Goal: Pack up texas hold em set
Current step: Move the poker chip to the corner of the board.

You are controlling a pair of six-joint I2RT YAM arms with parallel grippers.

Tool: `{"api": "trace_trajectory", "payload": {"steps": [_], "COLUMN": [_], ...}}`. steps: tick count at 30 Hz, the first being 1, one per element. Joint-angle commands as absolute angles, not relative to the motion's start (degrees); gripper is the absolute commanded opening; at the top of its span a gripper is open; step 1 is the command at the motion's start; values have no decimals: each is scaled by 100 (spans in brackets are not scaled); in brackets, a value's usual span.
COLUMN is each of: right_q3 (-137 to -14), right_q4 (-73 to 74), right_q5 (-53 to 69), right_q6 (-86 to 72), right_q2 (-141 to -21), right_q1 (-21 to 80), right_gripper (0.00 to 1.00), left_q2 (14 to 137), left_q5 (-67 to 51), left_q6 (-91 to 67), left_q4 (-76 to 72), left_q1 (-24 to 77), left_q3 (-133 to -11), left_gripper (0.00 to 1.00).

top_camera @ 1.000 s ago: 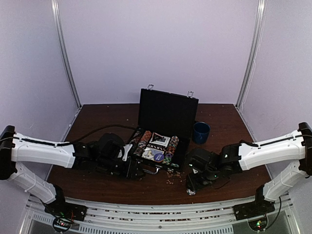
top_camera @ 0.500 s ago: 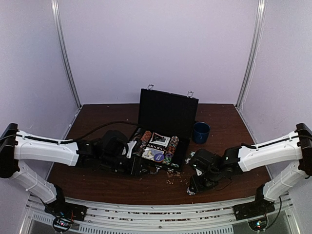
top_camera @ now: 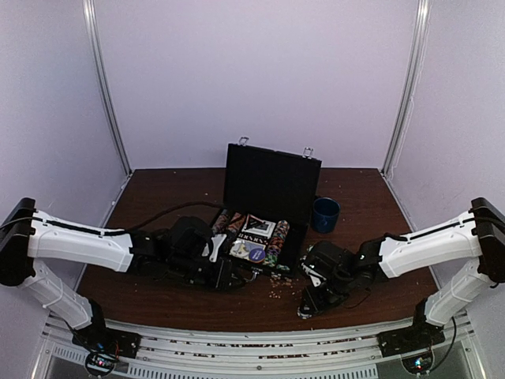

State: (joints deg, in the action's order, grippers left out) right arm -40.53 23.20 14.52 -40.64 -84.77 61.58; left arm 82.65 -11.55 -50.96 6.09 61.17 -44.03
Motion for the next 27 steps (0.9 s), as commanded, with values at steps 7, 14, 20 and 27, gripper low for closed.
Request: {"api": "trace_trajectory", "payload": {"steps": [7, 14, 20, 27], "right_q3": [-3889, -3924, -3864, -3564], "right_q4": [2068, 1745, 1812, 1854], "right_q5": [2421, 2662, 2131, 1908], "right_q6": [-3483, -3478, -3796, -4019], "right_q2": [-8587, -8744, -8336, -7748], "right_q1": [6255, 6370, 6224, 6026], "right_gripper": [33, 33, 32, 31], "left_q2": [8931, 9416, 9939, 10581], "left_q5": [-1138, -1310, -1571, -1931], "left_q6": [-5173, -5040, -4813, -4477], "left_q4": [-13, -80, -119, -106], "left_q1": [6651, 6776, 6792, 6828], "left_q3": [-4734, -5082, -5527, -6129], "left_gripper": [42, 42, 42, 39]}}
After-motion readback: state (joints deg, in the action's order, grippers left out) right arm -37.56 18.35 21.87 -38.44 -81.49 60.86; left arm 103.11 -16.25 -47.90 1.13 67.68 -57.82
